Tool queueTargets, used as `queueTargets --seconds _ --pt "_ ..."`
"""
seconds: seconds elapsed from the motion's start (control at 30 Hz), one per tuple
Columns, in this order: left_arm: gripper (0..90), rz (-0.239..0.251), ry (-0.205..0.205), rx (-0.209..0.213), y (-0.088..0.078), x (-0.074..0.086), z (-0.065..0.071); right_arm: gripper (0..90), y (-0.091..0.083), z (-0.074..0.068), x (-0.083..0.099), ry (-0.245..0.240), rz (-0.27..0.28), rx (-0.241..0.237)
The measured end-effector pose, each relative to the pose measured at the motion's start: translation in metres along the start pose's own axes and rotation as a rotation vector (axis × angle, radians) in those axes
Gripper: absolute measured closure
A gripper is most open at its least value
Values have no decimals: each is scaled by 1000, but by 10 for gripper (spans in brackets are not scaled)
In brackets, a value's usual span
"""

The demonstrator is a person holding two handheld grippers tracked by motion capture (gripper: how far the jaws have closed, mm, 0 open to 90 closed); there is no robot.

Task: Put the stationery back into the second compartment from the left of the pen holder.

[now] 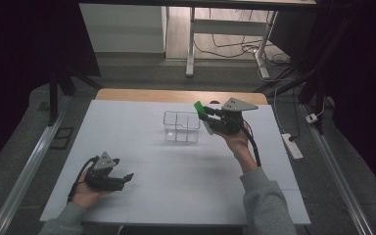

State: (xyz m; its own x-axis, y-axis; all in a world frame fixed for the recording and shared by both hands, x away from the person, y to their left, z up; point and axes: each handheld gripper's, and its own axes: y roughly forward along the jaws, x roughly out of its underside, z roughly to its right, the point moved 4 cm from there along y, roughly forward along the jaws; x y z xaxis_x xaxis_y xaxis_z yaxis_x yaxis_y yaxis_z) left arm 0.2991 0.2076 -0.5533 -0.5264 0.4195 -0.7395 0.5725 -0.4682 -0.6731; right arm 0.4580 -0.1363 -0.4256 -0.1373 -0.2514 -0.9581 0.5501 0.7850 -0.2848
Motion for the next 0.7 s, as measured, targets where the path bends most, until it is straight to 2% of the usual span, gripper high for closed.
queueTargets --seconds 0.23,0.7 --pt "215 2 -3 1 0 0 -1 667 16 1 -6 12 26 -10" --pt "215 6 -3 1 -1 0 0 667 36 0 -9 27 19 -26"
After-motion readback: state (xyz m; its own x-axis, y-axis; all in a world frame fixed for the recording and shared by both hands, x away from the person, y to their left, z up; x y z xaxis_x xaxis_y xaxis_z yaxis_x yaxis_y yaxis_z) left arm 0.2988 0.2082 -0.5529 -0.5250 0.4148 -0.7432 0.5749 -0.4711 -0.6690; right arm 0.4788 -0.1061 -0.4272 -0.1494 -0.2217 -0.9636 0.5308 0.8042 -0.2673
